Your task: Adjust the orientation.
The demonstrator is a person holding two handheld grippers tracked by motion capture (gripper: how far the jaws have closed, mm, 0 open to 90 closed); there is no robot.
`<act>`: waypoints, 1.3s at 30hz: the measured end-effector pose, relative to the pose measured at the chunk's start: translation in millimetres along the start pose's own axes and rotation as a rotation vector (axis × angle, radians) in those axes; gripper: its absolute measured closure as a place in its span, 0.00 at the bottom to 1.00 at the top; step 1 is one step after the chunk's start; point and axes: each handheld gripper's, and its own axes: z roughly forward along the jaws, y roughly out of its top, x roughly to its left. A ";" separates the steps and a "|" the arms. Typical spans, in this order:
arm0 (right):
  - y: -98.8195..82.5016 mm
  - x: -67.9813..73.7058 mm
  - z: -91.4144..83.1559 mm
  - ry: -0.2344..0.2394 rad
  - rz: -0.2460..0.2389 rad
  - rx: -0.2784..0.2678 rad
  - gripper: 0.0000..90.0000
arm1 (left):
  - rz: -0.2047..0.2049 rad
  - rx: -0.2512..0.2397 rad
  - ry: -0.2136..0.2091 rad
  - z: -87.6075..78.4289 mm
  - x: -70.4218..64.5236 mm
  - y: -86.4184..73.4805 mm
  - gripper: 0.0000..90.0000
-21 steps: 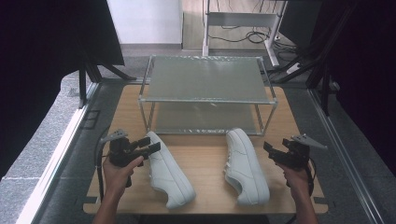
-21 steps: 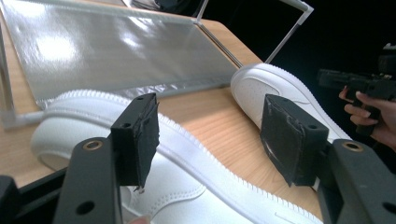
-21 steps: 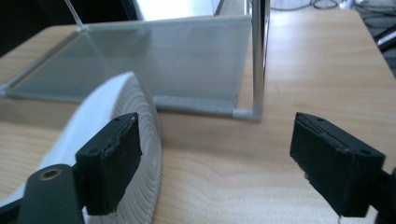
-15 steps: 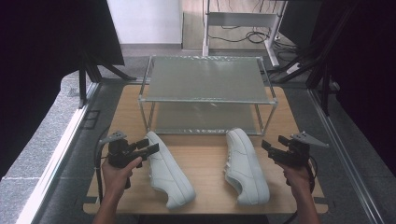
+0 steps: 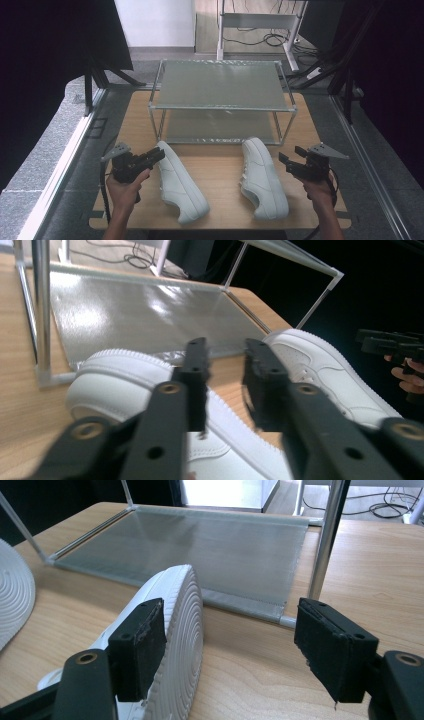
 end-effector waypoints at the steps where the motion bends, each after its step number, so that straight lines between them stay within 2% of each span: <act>1: -0.3 0.2 -0.6 0.001 -0.006 0.001 0.32 | 0.002 0.008 -0.005 0.8 -1.1 -0.1 0.86; 4: -0.6 -0.3 -1.2 -0.005 -0.015 0.008 0.32 | 0.006 0.024 -0.013 1.9 -3.2 -1.3 0.93; 6: 0.1 -3.0 0.4 -0.021 -0.005 0.018 0.32 | 0.020 0.075 -0.027 0.5 -2.3 -3.1 0.97; 10: 0.7 -2.7 -0.3 -0.029 -0.009 0.020 0.32 | -0.013 0.080 -0.019 -4.7 4.8 -6.9 1.00; 11: 0.8 -1.3 -1.8 -0.033 -0.011 0.016 0.32 | -0.031 0.066 -0.009 -11.3 7.5 -8.9 1.00; 16: 1.3 -2.7 -0.6 -0.028 -0.004 0.016 0.32 | -0.040 0.053 0.031 -27.2 8.7 -13.3 1.00; 18: -2.3 -4.7 3.5 -0.028 -0.008 0.039 0.32 | -0.072 0.082 0.063 -31.2 16.1 -30.2 1.00; 22: -4.9 -6.6 4.8 -0.031 -0.003 0.054 0.32 | -0.135 0.123 0.088 -29.4 23.7 -54.6 1.00; 27: -5.9 -7.5 5.9 -0.042 -0.003 0.061 0.32 | -0.153 0.184 0.091 -24.0 22.5 -78.1 1.00; 29: -6.1 -7.6 6.3 -0.050 0.000 0.063 0.32 | -0.156 0.206 0.089 -20.4 21.5 -81.3 1.00; 33: -5.3 -9.0 7.4 -0.058 0.003 0.066 0.32 | -0.140 0.213 0.079 -15.8 16.9 -81.6 1.00; 39: -5.6 -8.9 9.2 -0.071 0.002 0.074 0.32 | -0.139 0.211 0.086 -8.7 11.7 -82.8 1.00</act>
